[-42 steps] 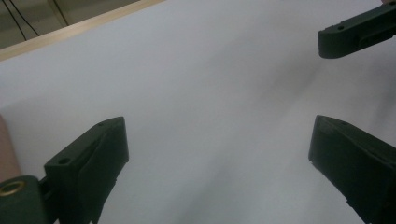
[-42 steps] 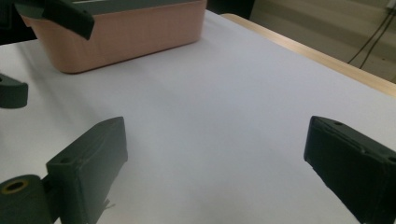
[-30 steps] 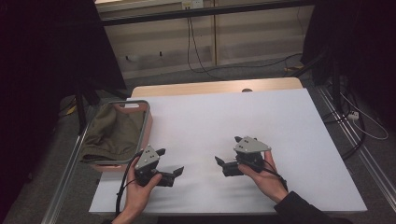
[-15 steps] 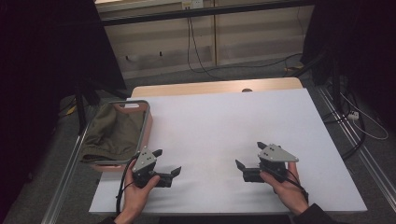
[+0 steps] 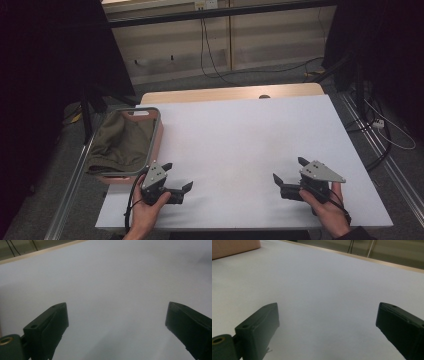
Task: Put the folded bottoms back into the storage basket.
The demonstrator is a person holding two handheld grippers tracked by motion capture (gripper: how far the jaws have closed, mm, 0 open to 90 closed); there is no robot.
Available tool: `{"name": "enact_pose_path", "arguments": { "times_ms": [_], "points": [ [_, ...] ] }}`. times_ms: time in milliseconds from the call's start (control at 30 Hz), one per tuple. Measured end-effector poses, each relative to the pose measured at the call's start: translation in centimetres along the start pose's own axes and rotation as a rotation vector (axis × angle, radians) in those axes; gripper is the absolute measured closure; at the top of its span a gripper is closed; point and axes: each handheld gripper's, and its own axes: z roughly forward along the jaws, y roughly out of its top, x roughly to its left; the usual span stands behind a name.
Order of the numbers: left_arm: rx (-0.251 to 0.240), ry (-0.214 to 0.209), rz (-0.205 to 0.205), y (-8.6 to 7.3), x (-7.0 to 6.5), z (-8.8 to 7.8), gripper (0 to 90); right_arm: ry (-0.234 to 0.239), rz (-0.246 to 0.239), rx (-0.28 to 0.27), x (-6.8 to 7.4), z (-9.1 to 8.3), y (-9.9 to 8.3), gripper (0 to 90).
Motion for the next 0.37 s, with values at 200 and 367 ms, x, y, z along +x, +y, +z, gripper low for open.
{"name": "enact_pose_path", "arguments": {
  "times_ms": [200, 367],
  "points": [
    [-0.011, -0.018, -0.016, -0.07, 0.07, -0.38, 4.9, -0.024, 0.013, -0.029, -0.39, -0.1, -0.92, 3.8],
    [-0.02, -0.02, -0.03, -0.1, 0.4, -0.5, 4.9, 0.003, 0.031, -0.026, -0.26, 0.38, -0.7, 3.8]
  ]
}}
